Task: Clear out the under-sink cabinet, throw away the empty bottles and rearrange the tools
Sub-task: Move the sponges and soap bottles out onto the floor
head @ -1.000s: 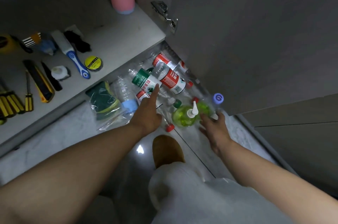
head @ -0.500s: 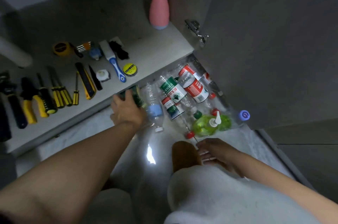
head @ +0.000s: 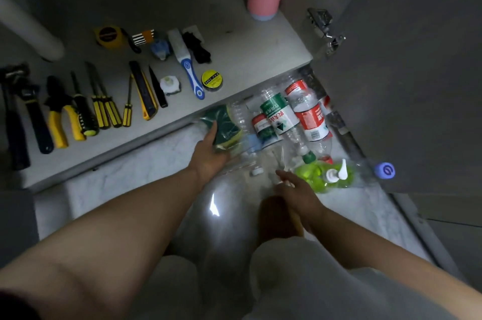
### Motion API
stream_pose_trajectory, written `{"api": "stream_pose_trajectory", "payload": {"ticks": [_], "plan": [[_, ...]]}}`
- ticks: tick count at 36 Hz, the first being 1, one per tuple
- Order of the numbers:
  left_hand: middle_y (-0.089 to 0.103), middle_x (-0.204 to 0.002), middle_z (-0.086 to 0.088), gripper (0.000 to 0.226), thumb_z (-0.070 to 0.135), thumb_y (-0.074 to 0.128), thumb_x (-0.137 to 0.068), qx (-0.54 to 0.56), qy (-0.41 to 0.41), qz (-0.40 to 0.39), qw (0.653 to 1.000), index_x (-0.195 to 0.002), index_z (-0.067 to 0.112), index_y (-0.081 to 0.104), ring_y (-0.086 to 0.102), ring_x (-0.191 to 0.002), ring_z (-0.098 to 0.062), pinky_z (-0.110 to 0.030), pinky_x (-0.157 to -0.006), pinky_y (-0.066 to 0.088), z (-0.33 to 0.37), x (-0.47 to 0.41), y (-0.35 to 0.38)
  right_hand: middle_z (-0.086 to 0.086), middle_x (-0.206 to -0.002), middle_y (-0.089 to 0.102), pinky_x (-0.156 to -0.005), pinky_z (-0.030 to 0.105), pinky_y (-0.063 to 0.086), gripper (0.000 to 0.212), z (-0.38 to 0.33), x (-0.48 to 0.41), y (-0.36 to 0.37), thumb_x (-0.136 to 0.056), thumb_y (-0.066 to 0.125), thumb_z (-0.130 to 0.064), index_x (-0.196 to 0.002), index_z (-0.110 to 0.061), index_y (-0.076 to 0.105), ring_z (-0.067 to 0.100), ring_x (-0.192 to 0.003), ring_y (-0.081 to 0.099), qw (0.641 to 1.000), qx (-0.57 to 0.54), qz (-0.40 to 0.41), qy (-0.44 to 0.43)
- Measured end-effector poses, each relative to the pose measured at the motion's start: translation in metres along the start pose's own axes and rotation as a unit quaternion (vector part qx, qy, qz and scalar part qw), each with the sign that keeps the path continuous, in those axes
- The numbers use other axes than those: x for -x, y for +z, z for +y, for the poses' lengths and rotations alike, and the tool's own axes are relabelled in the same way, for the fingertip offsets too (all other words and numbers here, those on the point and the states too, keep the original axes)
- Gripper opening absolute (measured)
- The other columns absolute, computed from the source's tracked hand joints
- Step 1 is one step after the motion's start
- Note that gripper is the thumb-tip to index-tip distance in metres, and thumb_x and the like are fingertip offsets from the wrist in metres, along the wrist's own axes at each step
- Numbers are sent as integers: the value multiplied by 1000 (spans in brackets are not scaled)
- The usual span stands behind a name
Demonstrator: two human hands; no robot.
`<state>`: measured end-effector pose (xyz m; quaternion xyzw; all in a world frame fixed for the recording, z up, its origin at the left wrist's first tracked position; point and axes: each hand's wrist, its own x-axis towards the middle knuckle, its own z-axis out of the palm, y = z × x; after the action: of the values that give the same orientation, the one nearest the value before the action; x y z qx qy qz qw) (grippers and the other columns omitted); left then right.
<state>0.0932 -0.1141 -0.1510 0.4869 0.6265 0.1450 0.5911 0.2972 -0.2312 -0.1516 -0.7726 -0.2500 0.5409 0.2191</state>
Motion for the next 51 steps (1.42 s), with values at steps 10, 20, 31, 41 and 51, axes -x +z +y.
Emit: {"api": "stream_pose_trajectory", "payload": {"ticks": [10, 20, 31, 41, 51], "plan": [[43, -157, 0, 90, 22, 66, -95, -38, 51, -67, 996, -160, 45, 7, 51, -132, -19, -38, -105, 49, 28, -1, 34, 3, -128, 60, -97, 36, 50, 48, -35, 1, -13, -88, 63, -4, -129, -29, 62, 22, -113, 60, 992, -104, 15, -63], [35, -161, -1, 92, 7, 64, -95, -11, 71, -58, 996, -161, 41, 9, 41, -142, -19, -22, -92, 42, 30, -9, 44, -2, -134, 56, -101, 42, 51, 40, -25, 2, -15, -87, 62, -6, -118, -30, 66, 22, -117, 58, 993, -111, 5, -31], [46, -155, -5, 105, 12, 70, -93, 0, 81, 28, 996, -161, 33, -7, 53, -135, -21, -21, -92, 44, 27, 9, 39, 11, -116, 70, -90, 35, 55, 27, -29, 13, -29, -92, 60, -6, -112, -20, 71, 26, -109, 69, 989, -113, -89, 32], [54, -147, -7, 95, 50, 70, -88, -180, 79, -24, 980, -160, 37, 10, 58, -127, -27, -45, -105, 51, 47, 21, -8, 4, -118, 72, -101, 40, 53, 25, -91, 34, -47, -99, 56, -13, -121, -21, 65, 21, -103, 73, 979, 7, -200, 29], [63, -127, -3, 36, 34, 61, -98, -392, 179, -33, 902, -131, 19, 62, 60, -114, -22, -32, -98, 49, 150, 0, -107, 2, -117, 62, -72, 27, 57, 28, -235, -10, -68, -92, 62, -9, -114, -26, 65, 18, -88, 68, 944, 225, -51, -235]]}}
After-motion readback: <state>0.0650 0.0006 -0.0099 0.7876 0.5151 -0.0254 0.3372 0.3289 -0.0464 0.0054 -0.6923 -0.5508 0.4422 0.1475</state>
